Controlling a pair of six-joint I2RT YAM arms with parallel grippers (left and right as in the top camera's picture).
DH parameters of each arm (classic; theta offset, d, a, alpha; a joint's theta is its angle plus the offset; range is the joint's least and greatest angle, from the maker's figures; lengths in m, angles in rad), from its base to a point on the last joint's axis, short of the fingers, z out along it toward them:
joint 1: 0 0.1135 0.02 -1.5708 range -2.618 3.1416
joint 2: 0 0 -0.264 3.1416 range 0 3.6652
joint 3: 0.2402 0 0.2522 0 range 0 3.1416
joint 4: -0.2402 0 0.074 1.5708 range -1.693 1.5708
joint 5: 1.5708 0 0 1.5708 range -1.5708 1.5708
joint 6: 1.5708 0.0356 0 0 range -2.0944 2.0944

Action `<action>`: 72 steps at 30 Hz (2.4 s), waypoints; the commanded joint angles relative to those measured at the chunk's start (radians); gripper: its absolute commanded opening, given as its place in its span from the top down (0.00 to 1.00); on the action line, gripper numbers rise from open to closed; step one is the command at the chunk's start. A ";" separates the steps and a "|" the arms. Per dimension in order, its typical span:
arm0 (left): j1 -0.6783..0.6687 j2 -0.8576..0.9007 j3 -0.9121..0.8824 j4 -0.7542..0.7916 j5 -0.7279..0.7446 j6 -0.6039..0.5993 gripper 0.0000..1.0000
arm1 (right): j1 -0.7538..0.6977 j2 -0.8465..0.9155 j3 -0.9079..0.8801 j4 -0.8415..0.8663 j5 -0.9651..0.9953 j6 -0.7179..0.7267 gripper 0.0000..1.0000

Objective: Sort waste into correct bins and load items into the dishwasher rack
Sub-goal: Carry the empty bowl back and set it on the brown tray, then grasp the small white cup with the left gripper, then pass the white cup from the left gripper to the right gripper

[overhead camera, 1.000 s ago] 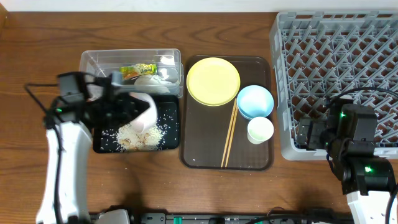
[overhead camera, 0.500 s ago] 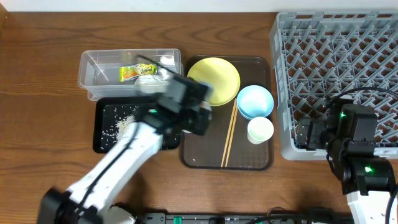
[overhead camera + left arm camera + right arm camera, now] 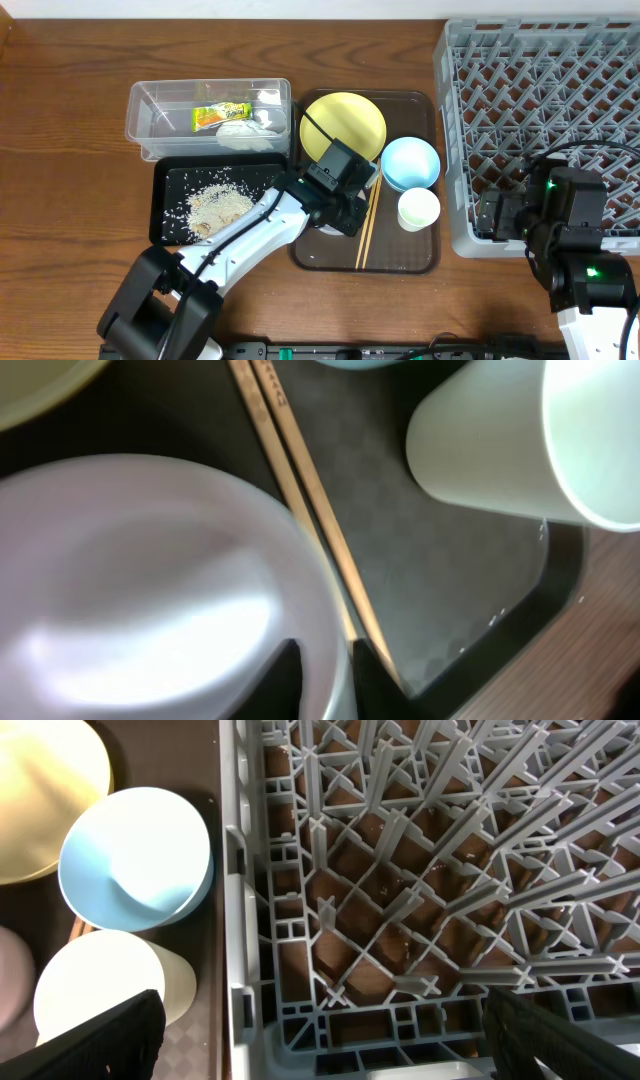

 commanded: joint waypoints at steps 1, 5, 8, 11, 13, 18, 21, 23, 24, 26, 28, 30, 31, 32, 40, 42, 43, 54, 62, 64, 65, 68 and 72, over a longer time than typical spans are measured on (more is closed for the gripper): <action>-0.001 0.000 0.052 -0.018 -0.005 0.001 0.69 | 0.017 -0.005 0.021 -0.002 -0.004 0.010 0.01; -0.001 -0.034 0.132 -0.039 -0.005 0.000 0.63 | 0.017 -0.005 0.021 -0.002 -0.004 0.010 0.01; -0.001 -0.051 0.173 0.002 -0.005 0.000 0.58 | 0.017 -0.005 0.021 -0.002 -0.004 0.010 0.01; -0.006 -0.045 0.172 0.063 -0.006 0.000 0.57 | 0.017 -0.005 0.021 -0.002 -0.004 0.010 0.01; -0.017 -0.030 0.172 0.080 -0.005 -0.001 0.57 | 0.017 -0.005 0.021 -0.003 -0.004 0.010 0.01; -0.072 0.033 0.172 0.092 -0.006 -0.004 0.57 | 0.017 -0.005 0.021 -0.003 -0.004 0.010 0.01; -0.109 0.087 0.172 0.092 -0.006 -0.004 0.57 | 0.017 -0.004 0.021 -0.003 -0.004 0.010 0.01; -0.128 0.123 0.172 0.096 -0.006 -0.004 0.57 | 0.017 -0.005 0.021 -0.003 -0.004 0.010 0.01; -0.135 0.142 0.172 0.099 -0.006 -0.004 0.59 | 0.017 -0.004 0.021 -0.003 -0.004 0.010 0.01; -0.138 0.169 0.172 0.099 -0.006 -0.004 0.67 | 0.017 -0.005 0.021 -0.005 -0.004 0.010 0.01; -0.135 0.180 0.172 0.095 -0.007 -0.004 0.79 | 0.017 -0.004 0.021 -0.005 -0.004 0.010 0.01; -0.130 0.176 0.173 0.094 -0.006 -0.004 0.87 | 0.017 -0.004 0.021 -0.005 -0.004 0.010 0.01; -0.124 0.168 0.174 0.094 -0.006 -0.004 0.91 | 0.017 -0.005 0.021 -0.005 -0.004 0.010 0.01; -0.117 0.156 0.174 0.093 -0.006 -0.005 0.93 | 0.017 -0.004 0.021 -0.005 -0.004 0.010 0.01; 0.013 -0.033 0.174 0.062 0.002 -0.164 0.94 | 0.017 -0.002 0.021 0.068 -0.031 0.029 0.01; 0.076 -0.075 0.174 0.076 0.048 -0.237 0.94 | 0.017 0.003 0.021 0.111 -0.139 0.029 0.01; 0.108 -0.087 0.174 0.090 0.089 -0.275 0.94 | 0.017 0.009 0.021 0.136 -0.217 0.028 0.01; 0.353 -0.030 0.172 0.410 0.814 -0.694 0.94 | 0.018 0.230 0.021 0.367 -0.999 -0.003 0.01; 0.345 -0.024 0.172 0.411 0.972 -0.708 0.94 | 0.018 0.399 0.021 0.696 -1.275 0.035 0.01; 0.345 -0.024 0.172 0.407 0.977 -0.709 0.94 | 0.018 0.425 0.021 0.790 -1.326 0.064 0.01; 0.345 -0.024 0.172 0.407 0.976 -0.711 0.94 | 0.018 0.432 0.021 0.820 -1.349 0.071 0.01; 0.341 -0.024 0.172 0.407 0.976 -0.716 0.94 | 0.019 0.443 0.021 0.888 -1.391 0.112 0.01; 0.316 -0.024 0.172 0.407 0.969 -0.719 0.94 | 0.037 0.443 0.021 0.914 -1.405 0.119 0.01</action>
